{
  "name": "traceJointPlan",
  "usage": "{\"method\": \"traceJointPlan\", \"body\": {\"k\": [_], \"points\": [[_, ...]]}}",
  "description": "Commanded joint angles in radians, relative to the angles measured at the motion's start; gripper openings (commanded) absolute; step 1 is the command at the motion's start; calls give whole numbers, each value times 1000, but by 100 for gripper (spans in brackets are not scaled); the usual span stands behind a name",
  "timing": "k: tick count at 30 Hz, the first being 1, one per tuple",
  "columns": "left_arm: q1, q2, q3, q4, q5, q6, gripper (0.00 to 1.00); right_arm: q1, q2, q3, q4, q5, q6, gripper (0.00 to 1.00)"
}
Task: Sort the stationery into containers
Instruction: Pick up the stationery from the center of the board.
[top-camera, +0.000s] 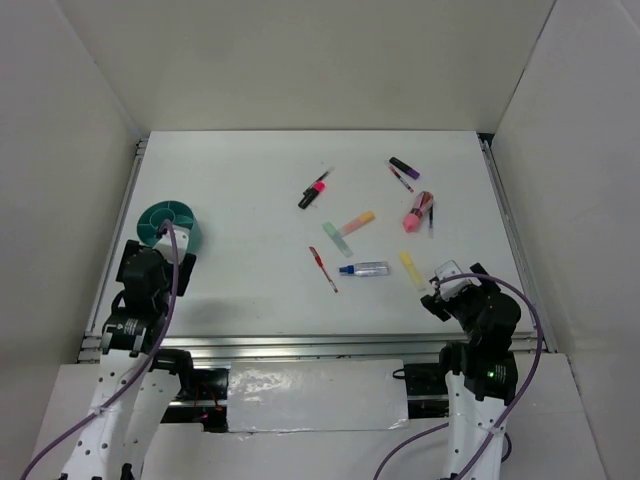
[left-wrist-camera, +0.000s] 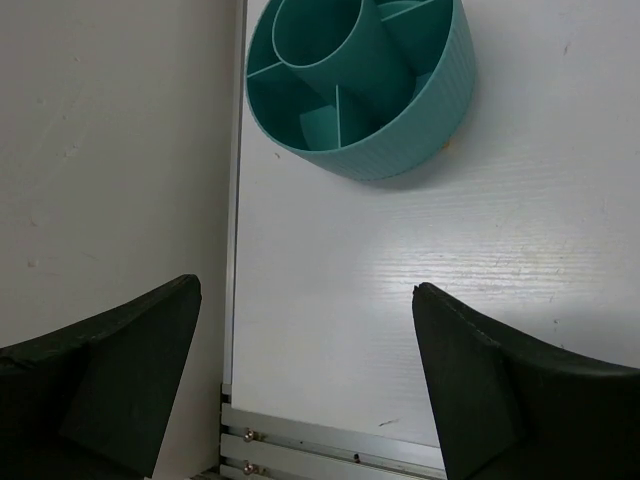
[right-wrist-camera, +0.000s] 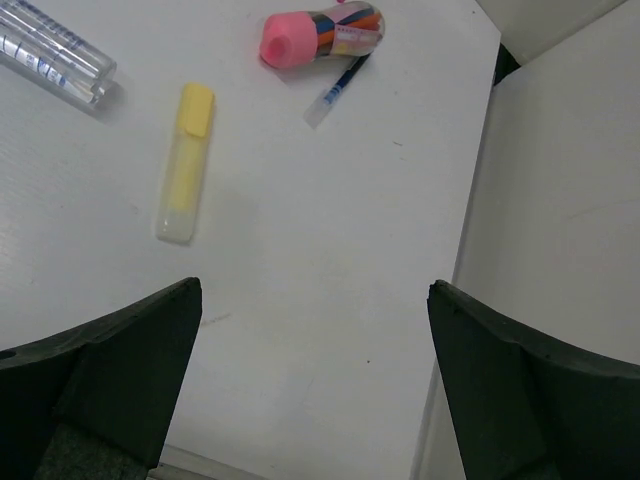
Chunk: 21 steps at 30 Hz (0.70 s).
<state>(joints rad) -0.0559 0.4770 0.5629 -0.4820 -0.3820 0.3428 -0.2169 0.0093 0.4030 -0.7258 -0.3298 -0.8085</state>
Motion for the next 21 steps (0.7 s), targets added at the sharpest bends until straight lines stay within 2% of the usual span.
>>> {"method": "traceJointPlan", "body": {"k": [1, 4, 10, 16, 17, 21], "points": [[2, 40, 43, 51, -23, -25, 99, -7, -74, 11, 18, -3, 35, 100], [1, 95, 92, 65, -61, -92, 99, -7, -16, 36, 54, 17, 97, 100], [1, 227, 202, 69, -112, -202, 99, -7, 262, 163, 172, 6, 313, 100], [1, 230, 298, 23, -14, -234, 99, -6, 642, 405, 215, 26, 513, 97], [-1, 229, 304, 20, -5, -252, 99, -6, 750, 495, 191, 37, 549, 96], [1, 225, 338, 11, 25, -294, 99, -4, 995, 715, 88, 17, 727, 94]]}}
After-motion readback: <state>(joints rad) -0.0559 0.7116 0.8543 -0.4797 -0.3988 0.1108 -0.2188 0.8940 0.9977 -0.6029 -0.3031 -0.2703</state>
